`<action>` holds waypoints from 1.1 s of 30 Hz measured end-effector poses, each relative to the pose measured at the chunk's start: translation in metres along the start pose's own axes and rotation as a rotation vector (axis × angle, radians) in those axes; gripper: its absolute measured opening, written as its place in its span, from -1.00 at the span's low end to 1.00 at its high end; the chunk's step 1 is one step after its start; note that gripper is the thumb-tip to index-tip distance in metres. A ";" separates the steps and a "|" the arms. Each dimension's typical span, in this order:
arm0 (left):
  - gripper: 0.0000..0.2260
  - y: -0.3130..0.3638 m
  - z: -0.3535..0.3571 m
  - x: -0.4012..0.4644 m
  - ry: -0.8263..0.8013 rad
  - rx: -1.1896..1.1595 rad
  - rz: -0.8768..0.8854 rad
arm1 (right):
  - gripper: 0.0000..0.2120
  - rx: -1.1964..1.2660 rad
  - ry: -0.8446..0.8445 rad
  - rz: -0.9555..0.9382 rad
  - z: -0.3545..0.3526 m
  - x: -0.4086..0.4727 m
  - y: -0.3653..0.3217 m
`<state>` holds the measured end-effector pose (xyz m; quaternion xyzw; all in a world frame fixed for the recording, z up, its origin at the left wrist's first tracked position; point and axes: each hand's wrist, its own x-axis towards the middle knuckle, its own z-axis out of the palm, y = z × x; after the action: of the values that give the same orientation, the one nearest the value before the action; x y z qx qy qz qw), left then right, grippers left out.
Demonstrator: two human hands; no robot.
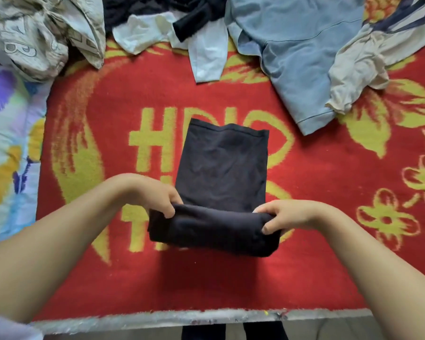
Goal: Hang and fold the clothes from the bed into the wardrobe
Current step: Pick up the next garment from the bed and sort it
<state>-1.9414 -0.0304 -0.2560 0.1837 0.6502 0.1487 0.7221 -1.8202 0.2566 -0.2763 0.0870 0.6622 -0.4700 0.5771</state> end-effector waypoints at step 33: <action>-0.11 -0.093 0.077 0.123 1.039 0.914 0.080 | -0.08 -1.116 0.869 0.097 0.074 0.091 0.057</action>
<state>-1.8538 -0.0628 -0.4008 0.3981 0.9020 -0.0450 0.1610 -1.7612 0.1950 -0.3753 -0.0126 0.9699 0.0428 0.2395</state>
